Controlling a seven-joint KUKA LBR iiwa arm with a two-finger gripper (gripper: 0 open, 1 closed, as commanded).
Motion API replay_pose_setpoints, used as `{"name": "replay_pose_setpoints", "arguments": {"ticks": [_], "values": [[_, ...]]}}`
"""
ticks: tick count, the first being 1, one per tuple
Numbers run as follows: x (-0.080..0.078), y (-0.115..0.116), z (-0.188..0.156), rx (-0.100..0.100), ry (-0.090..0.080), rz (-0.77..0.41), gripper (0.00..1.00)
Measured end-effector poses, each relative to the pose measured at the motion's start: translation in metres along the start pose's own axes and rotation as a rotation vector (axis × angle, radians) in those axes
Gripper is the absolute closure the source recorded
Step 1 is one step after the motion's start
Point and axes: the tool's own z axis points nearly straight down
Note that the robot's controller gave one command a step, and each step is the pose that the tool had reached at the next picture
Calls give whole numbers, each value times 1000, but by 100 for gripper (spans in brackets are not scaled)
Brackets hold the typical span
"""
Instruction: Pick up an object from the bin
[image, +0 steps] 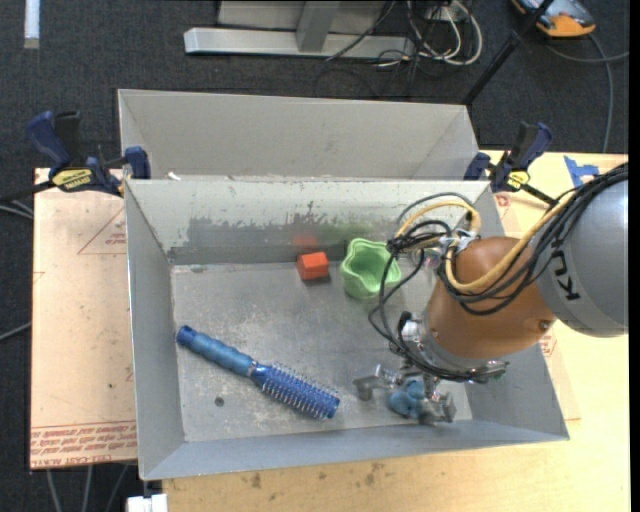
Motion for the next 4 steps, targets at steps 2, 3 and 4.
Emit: {"name": "replay_pose_setpoints", "arguments": {"ticks": [2,3,4], "values": [[25,-30,2,-8,7,89,100],[10,-14,-111,-2,3,77,100],[3,-21,-236,1,2,-65,100]]}}
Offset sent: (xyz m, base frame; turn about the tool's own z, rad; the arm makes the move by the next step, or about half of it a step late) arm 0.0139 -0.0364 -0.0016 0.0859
